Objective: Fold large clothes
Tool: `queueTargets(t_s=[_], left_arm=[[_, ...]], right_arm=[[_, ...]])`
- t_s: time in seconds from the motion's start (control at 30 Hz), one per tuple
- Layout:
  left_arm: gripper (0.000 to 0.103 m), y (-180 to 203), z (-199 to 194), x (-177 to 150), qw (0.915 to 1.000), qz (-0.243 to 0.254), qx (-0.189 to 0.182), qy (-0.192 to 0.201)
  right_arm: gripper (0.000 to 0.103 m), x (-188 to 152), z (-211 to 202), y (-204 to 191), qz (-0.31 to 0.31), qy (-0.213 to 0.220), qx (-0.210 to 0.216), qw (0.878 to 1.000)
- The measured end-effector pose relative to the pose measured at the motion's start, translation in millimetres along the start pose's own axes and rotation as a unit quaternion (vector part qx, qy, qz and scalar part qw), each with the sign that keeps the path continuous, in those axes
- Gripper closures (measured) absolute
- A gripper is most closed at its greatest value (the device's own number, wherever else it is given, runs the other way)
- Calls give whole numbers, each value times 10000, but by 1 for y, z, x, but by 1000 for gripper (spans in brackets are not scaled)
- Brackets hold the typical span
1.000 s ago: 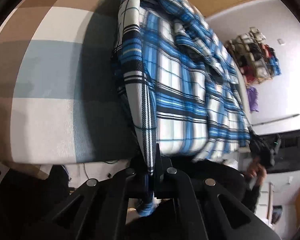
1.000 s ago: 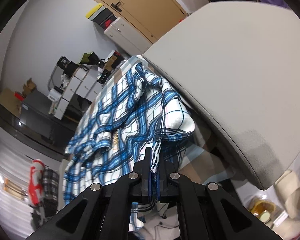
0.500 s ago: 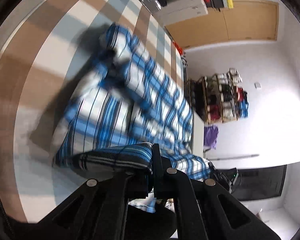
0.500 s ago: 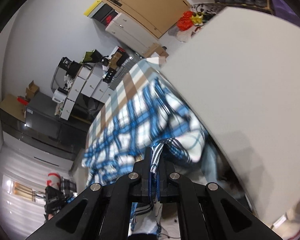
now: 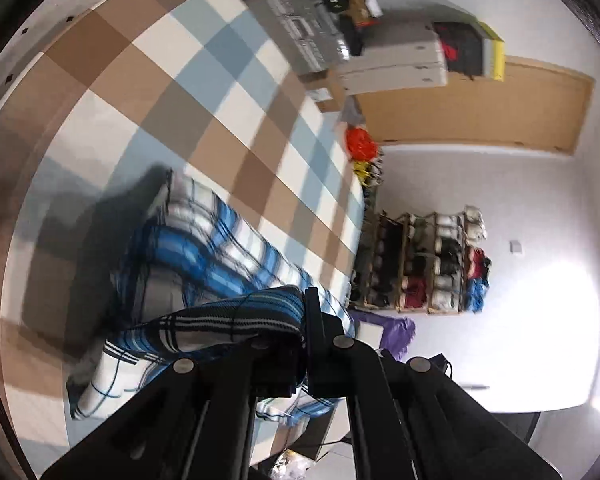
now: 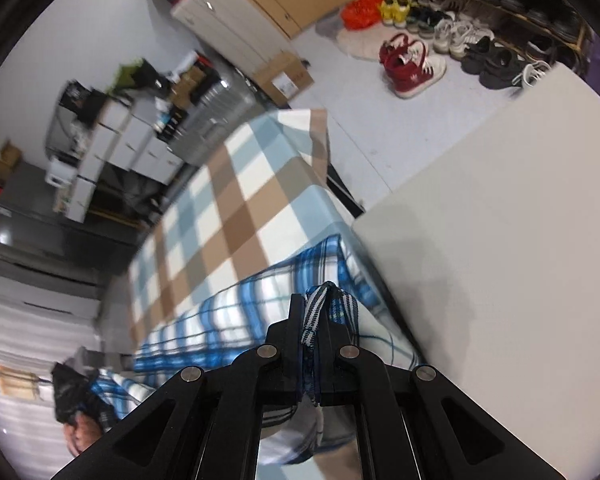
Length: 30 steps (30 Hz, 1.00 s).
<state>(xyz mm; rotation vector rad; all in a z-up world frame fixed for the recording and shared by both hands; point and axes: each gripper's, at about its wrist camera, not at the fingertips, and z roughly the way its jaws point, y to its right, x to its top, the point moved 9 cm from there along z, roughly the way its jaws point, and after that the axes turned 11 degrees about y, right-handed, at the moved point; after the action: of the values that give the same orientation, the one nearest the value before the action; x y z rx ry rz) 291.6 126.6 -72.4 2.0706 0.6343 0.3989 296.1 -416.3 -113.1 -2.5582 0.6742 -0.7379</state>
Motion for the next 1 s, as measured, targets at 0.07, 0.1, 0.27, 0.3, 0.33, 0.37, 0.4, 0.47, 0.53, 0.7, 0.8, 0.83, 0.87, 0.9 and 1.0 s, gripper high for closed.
queueTargets(t_s=[0.07, 0.1, 0.27, 0.3, 0.33, 0.37, 0.4, 0.47, 0.53, 0.7, 0.8, 0.83, 0.87, 0.9, 1.0], left_arm=[[103, -7, 5, 8, 9998, -183, -51, -1], [103, -12, 9, 13, 9997, -255, -8, -18], [103, -48, 14, 20, 9962, -835, 224, -144], [100, -56, 13, 19, 9948, -952, 301, -194], [89, -60, 9, 19, 9941, -1020, 329, -189], [71, -59, 4, 22, 9939, -1041, 325, -146], [58, -59, -4, 24, 9940, -1055, 302, -34], [37, -51, -19, 31, 9935, -1104, 179, 211], [37, -37, -37, 29, 9959, -829, 137, 333], [37, -4, -60, -9, 9995, 19, 255, 211], [36, 4, -57, -52, 9959, 785, 423, -118], [36, 3, -51, -64, 9938, 953, 499, -265], [36, -1, -43, -81, 9914, 1107, 521, -469], [36, -7, -33, -98, 9888, 1194, 586, -685], [36, -16, -4, -121, 9850, 1227, 623, -1039]], right_arm=[[100, 9, 23, 4, 65, -122, -122, 9998], [100, 12, 33, 7, 166, -173, -158, 9996], [97, 18, 73, 16, 356, -424, -235, 9982], [97, 18, 78, 17, 382, -469, -234, 9979], [93, 18, 80, 18, 438, -471, -208, 9977], [89, 20, 80, 18, 444, -432, -169, 9979], [71, 23, 78, 17, 414, -395, -162, 9982], [36, 28, 65, 14, 281, -198, -131, 9993], [32, 36, 46, 10, 124, 49, -171, 9998], [17, 35, -13, -15, -761, 658, -92, 9949], [14, 7, -27, -42, -1686, 673, -65, 9834], [13, -12, -28, -53, -2100, 605, -78, 9758], [13, -25, -27, -61, -2355, 551, -82, 9703], [13, -41, -23, -69, -2595, 477, -92, 9645], [13, -84, -4, -91, -3052, 234, 11, 9520]])
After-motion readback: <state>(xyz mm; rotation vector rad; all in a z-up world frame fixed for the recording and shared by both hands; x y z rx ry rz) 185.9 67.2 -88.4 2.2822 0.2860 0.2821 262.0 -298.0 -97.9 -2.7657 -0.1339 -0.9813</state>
